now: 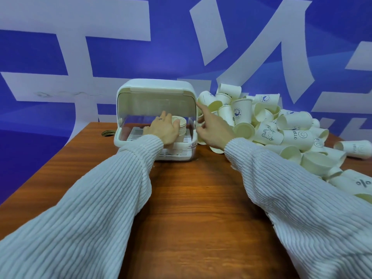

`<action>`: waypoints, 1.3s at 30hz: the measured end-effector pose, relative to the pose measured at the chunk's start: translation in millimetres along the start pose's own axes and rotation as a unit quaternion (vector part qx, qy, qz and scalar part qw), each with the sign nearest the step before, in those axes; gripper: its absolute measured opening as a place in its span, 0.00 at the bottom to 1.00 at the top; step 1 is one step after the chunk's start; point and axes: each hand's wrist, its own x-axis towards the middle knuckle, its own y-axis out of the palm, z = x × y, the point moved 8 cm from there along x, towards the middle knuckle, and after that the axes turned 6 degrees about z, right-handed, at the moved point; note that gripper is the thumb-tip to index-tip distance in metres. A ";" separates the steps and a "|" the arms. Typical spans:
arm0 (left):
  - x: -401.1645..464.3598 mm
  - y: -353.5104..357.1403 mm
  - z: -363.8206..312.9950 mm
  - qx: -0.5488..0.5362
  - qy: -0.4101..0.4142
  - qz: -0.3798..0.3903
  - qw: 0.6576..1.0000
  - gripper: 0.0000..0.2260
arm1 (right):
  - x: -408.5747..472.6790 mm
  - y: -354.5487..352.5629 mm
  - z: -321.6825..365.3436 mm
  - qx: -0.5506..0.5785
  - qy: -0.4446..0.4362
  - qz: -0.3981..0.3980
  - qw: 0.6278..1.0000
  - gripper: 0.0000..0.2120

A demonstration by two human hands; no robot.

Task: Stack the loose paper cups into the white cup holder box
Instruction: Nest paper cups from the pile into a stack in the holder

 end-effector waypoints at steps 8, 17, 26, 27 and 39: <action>-43.9 -20.5 -43.5 -0.052 0.122 -0.220 0.966 0.24 | -17.9 -62.0 -61.1 -0.254 0.111 -0.055 0.959 0.14; -60.1 11.1 -79.6 -0.076 0.191 -0.189 0.960 0.26 | -24.6 -64.6 -78.4 -0.335 0.087 -0.058 0.937 0.12; -62.9 23.6 -98.6 -0.142 0.225 -0.124 0.956 0.47 | -42.0 -78.0 -35.7 0.050 -0.006 -0.127 0.991 0.06; -62.4 24.7 -100.7 -0.156 0.218 -0.119 0.956 0.49 | -43.2 -73.2 -32.0 0.090 -0.014 -0.108 0.990 0.05; -72.5 42.8 -67.1 -0.154 0.187 -0.105 0.964 0.32 | -29.4 -67.9 -98.4 -0.283 0.158 0.025 0.946 0.20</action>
